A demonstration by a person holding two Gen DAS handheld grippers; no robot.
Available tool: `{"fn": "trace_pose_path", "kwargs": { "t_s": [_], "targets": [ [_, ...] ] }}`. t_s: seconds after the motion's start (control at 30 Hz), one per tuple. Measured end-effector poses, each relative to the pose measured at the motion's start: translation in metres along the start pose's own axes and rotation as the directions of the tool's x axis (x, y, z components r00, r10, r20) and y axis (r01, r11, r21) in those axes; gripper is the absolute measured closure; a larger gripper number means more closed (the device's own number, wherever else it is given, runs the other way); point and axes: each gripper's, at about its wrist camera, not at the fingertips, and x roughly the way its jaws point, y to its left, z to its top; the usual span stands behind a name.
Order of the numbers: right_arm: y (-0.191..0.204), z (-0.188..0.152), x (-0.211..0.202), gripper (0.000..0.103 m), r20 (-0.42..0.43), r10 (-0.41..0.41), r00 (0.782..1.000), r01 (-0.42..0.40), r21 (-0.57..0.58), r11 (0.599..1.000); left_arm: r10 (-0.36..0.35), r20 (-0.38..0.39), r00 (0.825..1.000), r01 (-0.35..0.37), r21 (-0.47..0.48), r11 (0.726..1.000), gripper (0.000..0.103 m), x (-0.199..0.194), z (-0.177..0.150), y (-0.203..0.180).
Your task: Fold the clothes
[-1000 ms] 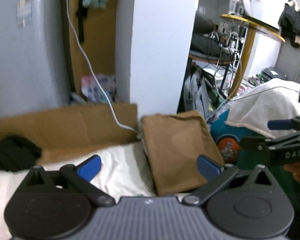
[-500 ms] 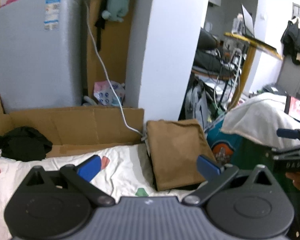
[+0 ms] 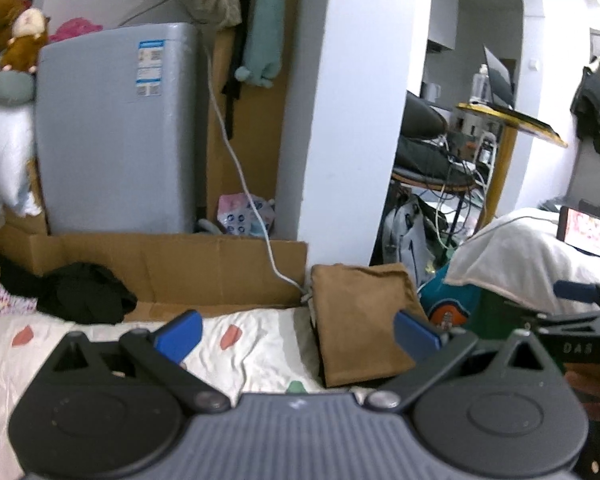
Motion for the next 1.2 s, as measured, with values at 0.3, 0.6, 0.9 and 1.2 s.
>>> {"fn": "trace_pose_path", "kwargs": {
  "t_s": [0.3,0.6,0.9,1.2],
  "targets": [
    [0.003,-0.025,-0.027,0.000,0.020,0.011,1.000,-0.012,0.036,0.999,0.008,0.040,0.999,-0.007,-0.035,0.999,0.000,-0.023,-0.023,-0.016],
    [-0.003,-0.043,-0.040,0.000,0.018,-0.003,1.000,0.002,0.054,0.999,0.017,0.048,0.999,-0.014,-0.056,0.998,0.000,-0.036,-0.036,-0.025],
    [0.007,-0.055,-0.055,0.000,0.026,0.011,1.000,-0.011,0.032,0.999,0.022,0.069,0.997,-0.022,-0.001,1.000,0.000,-0.049,-0.047,-0.039],
    [0.015,-0.056,-0.055,0.000,0.036,0.036,0.999,-0.037,0.017,0.999,0.044,0.082,0.996,-0.047,0.032,0.998,0.000,-0.052,-0.054,-0.048]
  ]
}}
